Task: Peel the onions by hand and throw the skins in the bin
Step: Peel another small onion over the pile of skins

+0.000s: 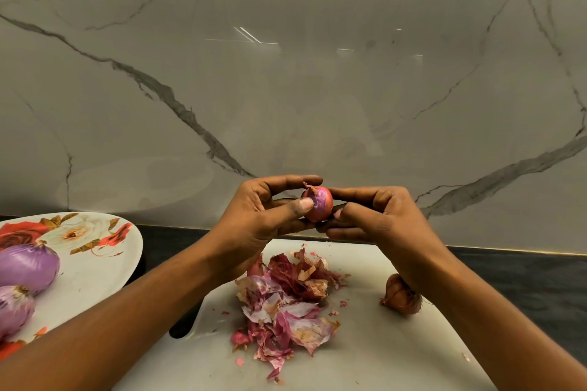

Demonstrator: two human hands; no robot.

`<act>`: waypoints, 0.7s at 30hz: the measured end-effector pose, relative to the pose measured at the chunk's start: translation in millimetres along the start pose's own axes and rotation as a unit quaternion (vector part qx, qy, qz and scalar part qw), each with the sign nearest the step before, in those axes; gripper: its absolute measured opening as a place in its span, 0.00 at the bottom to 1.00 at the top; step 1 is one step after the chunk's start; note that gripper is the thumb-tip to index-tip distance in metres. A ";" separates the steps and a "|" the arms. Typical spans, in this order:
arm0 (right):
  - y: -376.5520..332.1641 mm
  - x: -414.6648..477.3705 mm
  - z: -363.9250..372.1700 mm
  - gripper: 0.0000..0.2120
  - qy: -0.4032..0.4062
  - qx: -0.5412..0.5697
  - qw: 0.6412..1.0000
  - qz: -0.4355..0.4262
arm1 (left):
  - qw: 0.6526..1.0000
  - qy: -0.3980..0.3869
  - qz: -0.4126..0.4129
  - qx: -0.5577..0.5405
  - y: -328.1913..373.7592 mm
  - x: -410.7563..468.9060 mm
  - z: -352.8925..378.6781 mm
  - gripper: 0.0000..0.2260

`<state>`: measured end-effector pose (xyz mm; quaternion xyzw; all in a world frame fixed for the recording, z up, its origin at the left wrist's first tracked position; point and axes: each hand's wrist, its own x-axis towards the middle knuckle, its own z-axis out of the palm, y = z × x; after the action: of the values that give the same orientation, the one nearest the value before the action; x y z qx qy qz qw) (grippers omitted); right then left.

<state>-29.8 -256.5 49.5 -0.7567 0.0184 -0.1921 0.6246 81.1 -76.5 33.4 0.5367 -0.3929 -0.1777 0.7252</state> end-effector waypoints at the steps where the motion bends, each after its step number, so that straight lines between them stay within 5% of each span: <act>1: -1.3 -0.3 -0.2 0.14 -0.002 0.012 1.000 0.005 | 1.000 0.000 0.000 -0.002 0.2 0.0 -0.2 0.21; 15: -2.5 -0.9 -7.6 0.05 0.050 -0.065 0.996 -0.026 | 0.999 0.013 -0.029 -0.015 -3.4 3.3 -0.9 0.18; 21: -4.8 -0.7 -8.0 0.08 0.045 0.002 0.999 0.027 | 0.999 0.024 -0.025 -0.001 -2.9 3.2 -0.8 0.15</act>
<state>-34.0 -262.8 55.0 -0.7454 0.0668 -0.2094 0.6294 84.2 -79.2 31.8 0.5500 -0.3614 -0.1831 0.7304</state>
